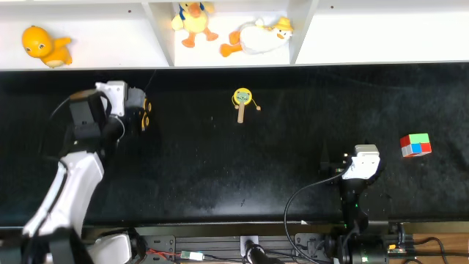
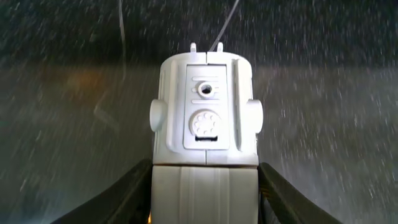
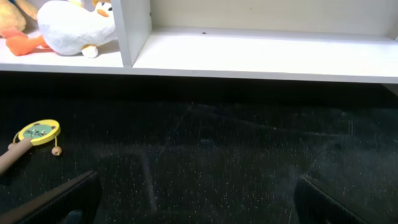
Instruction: Store Toys
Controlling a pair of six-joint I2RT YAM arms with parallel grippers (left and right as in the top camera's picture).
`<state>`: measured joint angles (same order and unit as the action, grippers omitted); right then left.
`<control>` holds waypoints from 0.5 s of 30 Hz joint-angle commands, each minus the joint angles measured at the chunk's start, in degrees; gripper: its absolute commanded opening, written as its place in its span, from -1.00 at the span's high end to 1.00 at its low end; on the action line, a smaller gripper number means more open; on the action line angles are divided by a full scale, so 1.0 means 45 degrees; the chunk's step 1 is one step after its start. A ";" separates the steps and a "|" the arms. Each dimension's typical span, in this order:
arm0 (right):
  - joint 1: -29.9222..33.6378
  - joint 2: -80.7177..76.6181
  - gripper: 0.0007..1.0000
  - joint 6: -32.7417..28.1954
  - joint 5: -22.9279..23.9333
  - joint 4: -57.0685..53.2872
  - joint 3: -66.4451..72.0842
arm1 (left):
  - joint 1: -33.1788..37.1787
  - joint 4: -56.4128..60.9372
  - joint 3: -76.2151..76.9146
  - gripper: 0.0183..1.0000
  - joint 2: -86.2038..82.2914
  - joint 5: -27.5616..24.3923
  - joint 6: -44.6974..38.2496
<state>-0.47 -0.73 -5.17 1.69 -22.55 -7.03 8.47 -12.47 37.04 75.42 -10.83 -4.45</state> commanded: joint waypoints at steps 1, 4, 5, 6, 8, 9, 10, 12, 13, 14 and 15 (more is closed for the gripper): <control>-0.0053 0.0117 -0.99 -0.0039 -0.0087 0.0068 0.0097 | -0.0053 -0.0840 -0.0432 0.21 -0.1875 0.0340 -0.0044; -0.0053 0.0117 -0.99 -0.0039 -0.0087 0.0068 0.0097 | -0.0053 -0.1273 -0.0330 0.24 -0.2773 0.0277 0.0010; -0.0053 0.0117 -0.99 -0.0039 -0.0087 0.0068 0.0097 | -0.0053 -0.1273 -0.0257 0.24 -0.2968 0.0267 0.0010; -0.0053 0.0117 -0.99 -0.0034 -0.0087 0.0068 0.0097 | -0.0053 -0.1268 -0.0131 0.24 -0.3065 0.0170 0.0010; -0.0053 0.0117 -0.99 -0.0039 -0.0087 0.0068 0.0097 | -0.0053 -0.1268 0.0209 0.24 -0.3060 -0.0044 0.0010; -0.0053 0.0117 -0.98 -0.0034 -0.0087 0.0068 0.0097 | -0.0053 -0.1243 0.0442 0.24 -0.2977 -0.0248 0.0010; -0.0053 0.0117 -0.99 -0.0034 -0.0087 0.0068 0.0097 | -0.0053 -0.1248 0.0675 0.24 -0.2880 -0.0359 0.0010; -0.0053 0.0117 -0.99 -0.0034 -0.0087 0.0068 0.0097 | -0.0107 -0.1258 0.1253 0.25 -0.2569 -0.0481 0.0010; -0.0053 0.0117 -0.99 -0.0034 -0.0087 0.0068 0.0097 | -0.0155 -0.1258 0.1554 0.25 -0.2385 -0.0481 0.0005; -0.0053 0.0117 -0.99 -0.0034 -0.0087 0.0068 0.0097 | -0.0214 -0.1253 0.1933 0.25 -0.2132 -0.0481 0.0005; -0.0053 0.0117 -0.99 -0.0034 -0.0087 0.0068 0.0097 | -0.0262 -0.1248 0.2293 0.26 -0.1899 -0.0476 0.0000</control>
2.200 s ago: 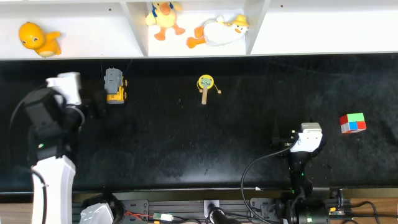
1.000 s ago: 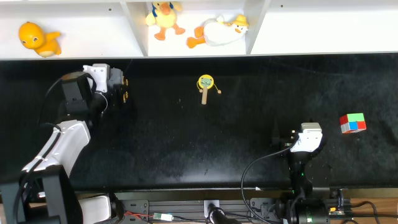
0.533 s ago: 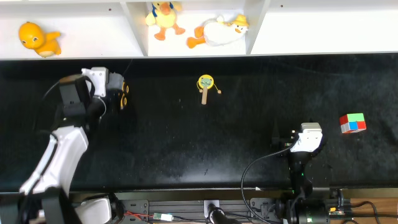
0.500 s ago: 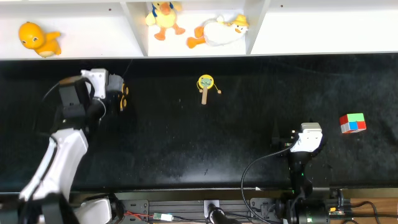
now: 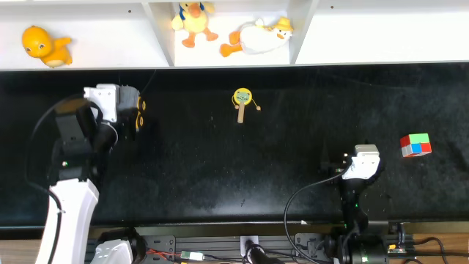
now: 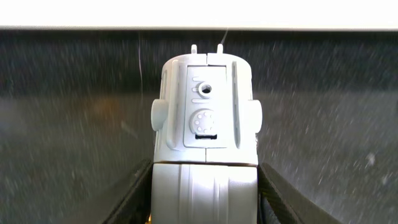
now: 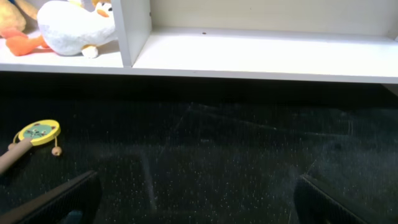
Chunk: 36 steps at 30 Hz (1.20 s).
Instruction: Store Toys
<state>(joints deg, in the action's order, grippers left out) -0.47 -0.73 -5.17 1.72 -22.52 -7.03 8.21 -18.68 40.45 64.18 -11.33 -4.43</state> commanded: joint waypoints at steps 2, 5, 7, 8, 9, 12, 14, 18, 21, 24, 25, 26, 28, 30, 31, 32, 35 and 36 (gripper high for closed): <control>-0.0053 0.0117 -0.99 -0.0034 -0.0092 0.0063 0.0097 | -0.0291 0.0141 0.2356 0.26 0.1190 -0.0359 -0.0005; -0.0053 0.0117 -0.99 -0.0039 -0.0092 0.0063 0.0097 | -0.0379 0.0214 0.3604 0.26 0.2239 -0.0364 -0.0005; -0.0053 0.0117 -0.99 -0.0039 -0.0092 0.0063 0.0097 | -0.0403 0.0253 0.4430 0.26 0.3070 -0.0359 -0.0005; -0.0053 0.0117 -0.99 -0.0039 -0.0092 0.0063 0.0097 | -0.0413 0.0267 0.4794 0.26 0.3487 -0.0364 -0.0005; -0.0053 0.0117 -0.99 -0.0039 -0.0092 0.0063 0.0097 | -0.0413 0.0262 0.5207 0.26 0.3963 -0.0364 0.0000; -0.0053 0.0117 -0.99 -0.0034 -0.0092 0.0063 0.0097 | -0.0413 0.0306 0.6246 0.27 0.5192 -0.0364 0.0000; -0.0053 0.0117 -0.99 -0.0039 -0.0092 0.0063 0.0097 | -0.0413 0.0330 0.6892 0.27 0.5926 -0.0359 -0.0005; -0.0053 0.0117 -0.99 -0.0039 -0.0092 0.0063 0.0097 | -0.0413 0.0359 0.7732 0.27 0.7096 -0.0321 -0.0005; -0.0053 0.0117 -0.99 -0.0039 -0.0092 0.0063 0.0097 | -0.0413 0.0413 0.7830 0.27 0.7558 -0.0321 0.0000; -0.0053 0.0117 -0.99 -0.0039 -0.0092 0.0063 0.0097 | -0.0413 0.0393 0.7830 0.26 0.7815 -0.0316 -0.0005; -0.0053 0.0117 -0.99 -0.0039 -0.0092 0.0063 0.0097 | -0.0413 0.0393 0.7830 0.24 0.7898 -0.0311 -0.0005; -0.0053 0.0117 -0.99 -0.0039 -0.0092 0.0063 0.0097 | -0.0413 0.0389 0.7830 0.17 0.7951 -0.0306 -0.0010; -0.0053 0.0117 -0.99 -0.0034 -0.0092 0.0063 0.0097 | -0.0413 0.0321 0.7830 -0.02 0.8019 -0.0219 -0.0010; -0.0053 0.0117 -0.99 -0.0034 -0.0092 0.0063 0.0097 | -0.0413 0.0262 0.7825 -0.29 0.8024 -0.0219 -0.0015; -0.0053 0.0117 -0.99 -0.0039 -0.0092 0.0063 0.0097 | -0.0413 0.0228 0.7825 -0.43 0.8014 -0.0223 -0.0053; -0.0053 0.0117 -0.99 -0.0034 -0.0092 0.0063 0.0097 | -0.0413 0.0189 0.7825 -0.60 0.7980 -0.0199 -0.0053; -0.0053 0.0117 -0.99 -0.0039 -0.0092 0.0063 0.0097 | -0.0413 -0.0262 0.7825 -0.82 0.7796 0.0121 -0.0053; -0.0053 0.0117 -0.99 -0.0039 -0.0092 0.0063 0.0097 | -0.0413 -0.0525 0.7805 -0.83 0.7664 0.0272 -0.0053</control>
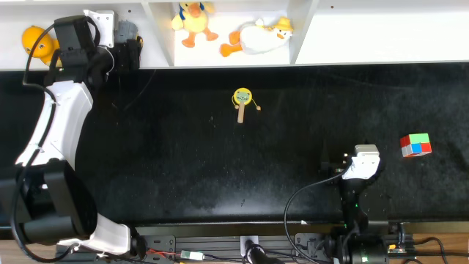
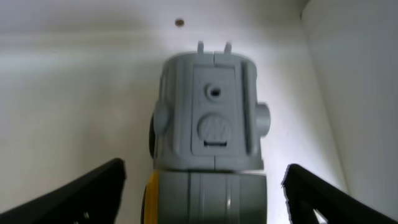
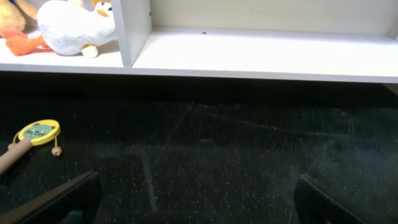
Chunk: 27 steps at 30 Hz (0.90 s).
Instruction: Store Toys
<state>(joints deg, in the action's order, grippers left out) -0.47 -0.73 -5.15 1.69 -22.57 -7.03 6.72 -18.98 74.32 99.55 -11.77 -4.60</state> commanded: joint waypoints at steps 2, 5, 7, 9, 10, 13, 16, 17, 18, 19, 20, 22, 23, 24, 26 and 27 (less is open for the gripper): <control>-0.0053 0.0117 -0.99 -0.0044 -0.0087 0.0073 0.0097 | -0.0083 -0.0884 0.0058 -0.91 -0.0573 0.0675 -0.0019; -0.0053 0.0117 -0.99 -0.0044 -0.0087 0.0073 0.0097 | -0.0083 -0.1112 -0.0792 -1.00 -0.1501 0.0792 -0.0345; -0.0053 0.0117 -0.99 -0.0039 -0.0087 0.0073 0.0097 | -0.0083 -0.1098 -0.1613 -1.00 -0.2443 0.0801 -0.0355; -0.0053 0.0117 -0.99 -0.0039 -0.0087 0.0073 0.0097 | -0.0083 -0.1078 -0.2477 -1.00 -0.3487 0.0981 -0.0350; -0.0053 0.0117 -0.99 -0.0044 -0.0087 0.0073 0.0097 | -0.0083 -0.1035 -0.3041 -1.00 -0.4153 0.1098 -0.0350; -0.0053 0.0117 -0.99 -0.0044 -0.0087 0.0073 0.0097 | -0.0083 -0.0952 -0.4673 -1.00 -0.6023 0.1821 -0.0340; -0.0053 0.0117 -0.99 -0.0044 -0.0087 0.0073 0.0097 | -0.0083 -0.0865 -0.6290 -1.00 -0.7951 0.2166 -0.0219; -0.0053 0.0117 -0.99 -0.0044 -0.0087 0.0073 0.0097 | -0.0112 -0.0797 -0.6810 -1.00 -0.8680 0.2006 -0.0194; -0.0053 0.0117 -0.99 -0.0044 -0.0087 0.0073 0.0097 | -0.0189 -0.0782 -0.7257 -1.00 -0.9423 0.1603 -0.0199; -0.0053 0.0117 -0.99 -0.0044 -0.0087 0.0073 0.0097 | -0.0330 -0.0525 -0.7601 -1.00 -1.0054 0.1443 -0.0209; -0.0053 0.0117 -0.99 -0.0044 -0.0087 0.0073 0.0097 | -0.0559 -0.0092 -0.7932 -1.00 -1.0656 0.1564 -0.0219; -0.0053 0.0117 -1.00 -0.0044 -0.0087 0.0073 0.0097 | -0.1316 0.1239 -0.8655 -1.00 -1.1914 0.2171 -0.0262; -0.0053 0.0117 -0.99 -0.0039 -0.0087 0.0073 0.0097 | -0.1729 0.1889 -0.9024 -1.00 -1.2458 0.2574 -0.0262; -0.0053 0.0117 -0.99 -0.0039 -0.0087 0.0073 0.0097 | -0.2210 0.2594 -0.9466 -1.00 -1.3090 0.2982 -0.0262; -0.0053 0.0117 -0.99 -0.0039 -0.0087 0.0073 0.0097 | -0.2856 0.3385 -1.0278 -1.00 -1.4343 0.3215 -0.0257; -0.0053 0.0117 -0.99 -0.0044 -0.0087 0.0073 0.0097 | -0.2992 0.3551 -1.0647 -1.00 -1.4955 0.3196 -0.0248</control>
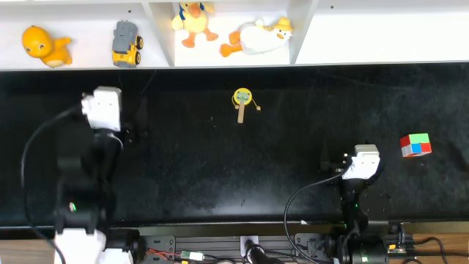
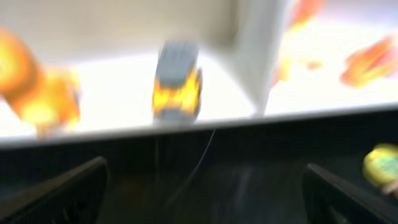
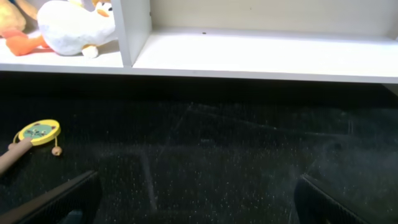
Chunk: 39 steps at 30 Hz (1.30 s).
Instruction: Store Toys
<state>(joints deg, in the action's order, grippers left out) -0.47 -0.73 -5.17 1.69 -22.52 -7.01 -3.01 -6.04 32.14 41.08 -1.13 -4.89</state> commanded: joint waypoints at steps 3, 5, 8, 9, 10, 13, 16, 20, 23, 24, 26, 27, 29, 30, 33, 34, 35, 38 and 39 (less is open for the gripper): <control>-0.0053 0.0117 -0.99 -0.0039 -0.0087 0.0063 0.0092 | -0.0821 0.0719 -0.2482 -1.00 -0.4036 0.0612 -0.0194; -0.0053 0.0117 -0.99 -0.0039 -0.0087 0.0063 0.0092 | -0.0738 0.0641 -0.3283 -1.00 -0.5396 0.0641 -0.0238; -0.0053 0.0117 -0.99 -0.0034 -0.0087 0.0063 0.0092 | -0.0743 0.0442 -0.4347 -1.00 -0.7004 0.0758 -0.0238; -0.0053 0.0117 -0.99 -0.0034 -0.0087 0.0063 0.0092 | -0.0743 0.0257 -0.4745 -1.00 -0.7563 0.0743 -0.0228; -0.0053 0.0117 -0.99 -0.0039 -0.0087 0.0063 0.0092 | -0.0763 0.0078 -0.5085 -1.00 -0.8053 0.0729 -0.0228; -0.0053 0.0117 -0.99 -0.0039 -0.0087 0.0063 0.0092 | -0.0777 -0.0214 -0.6120 -0.99 -0.9092 0.0767 -0.0238; -0.0053 0.0117 -0.99 -0.0039 -0.0087 0.0063 0.0092 | -0.0777 -0.0262 -0.6824 -1.00 -0.9112 0.0699 -0.0233; -0.0053 0.0117 -0.99 -0.0039 -0.0087 0.0063 0.0092 | -0.0743 -0.0039 -0.6892 -1.00 -0.9102 0.0539 -0.0233; -0.0053 0.0117 -0.99 -0.0039 -0.0087 0.0063 0.0092 | -0.0743 -0.0019 -0.6892 -1.00 -0.9097 0.0476 -0.0233; -0.0053 0.0117 -0.99 -0.0034 -0.0087 0.0063 0.0092 | -0.0743 -0.0015 -0.6892 -1.00 -0.9097 0.0476 -0.0233; -0.0053 0.0117 -0.99 -0.0039 -0.0087 0.0063 0.0092 | -0.0743 -0.0015 -0.6892 -1.00 -0.9097 0.0476 -0.0233; -0.0053 0.0117 -0.99 -0.0039 -0.0087 0.0063 0.0092 | -0.0743 -0.0015 -0.6892 -1.00 -0.9097 0.0476 -0.0233; -0.0053 0.0117 -0.99 -0.0039 -0.0087 0.0063 0.0092 | -0.0743 -0.0015 -0.6892 -1.00 -0.9092 0.0476 -0.0233; -0.0053 0.0117 -0.99 -0.0034 -0.0087 0.0063 0.0092 | -0.0743 -0.0015 -0.6892 -1.00 -0.9092 0.0476 -0.0233; -0.0053 0.0117 -0.99 -0.0039 -0.0087 0.0063 0.0092 | -0.0743 -0.0015 -0.6892 -1.00 -0.9092 0.0476 -0.0233; -0.0053 0.0117 -0.99 -0.0039 -0.0087 0.0063 0.0092 | -0.0743 -0.0015 -0.6892 -1.00 -0.9092 0.0476 -0.0233; -0.0053 0.0117 -0.99 -0.0034 -0.0087 0.0063 0.0092 | -0.0743 -0.0015 -0.6892 -1.00 -0.9092 0.0476 -0.0233; -0.0053 0.0117 -0.99 -0.0039 -0.0087 0.0063 0.0092 | -0.0743 -0.0015 -0.6892 -1.00 -0.9092 0.0476 -0.0233; -0.0053 0.0117 -0.99 -0.0034 -0.0087 0.0063 0.0092 | -0.0743 -0.0015 -0.6892 -0.99 -0.9092 0.0476 -0.0233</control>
<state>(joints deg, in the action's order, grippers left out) -0.47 -0.73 -5.15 1.69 -22.57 -7.01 -6.55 -6.39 1.52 0.75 1.54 -4.89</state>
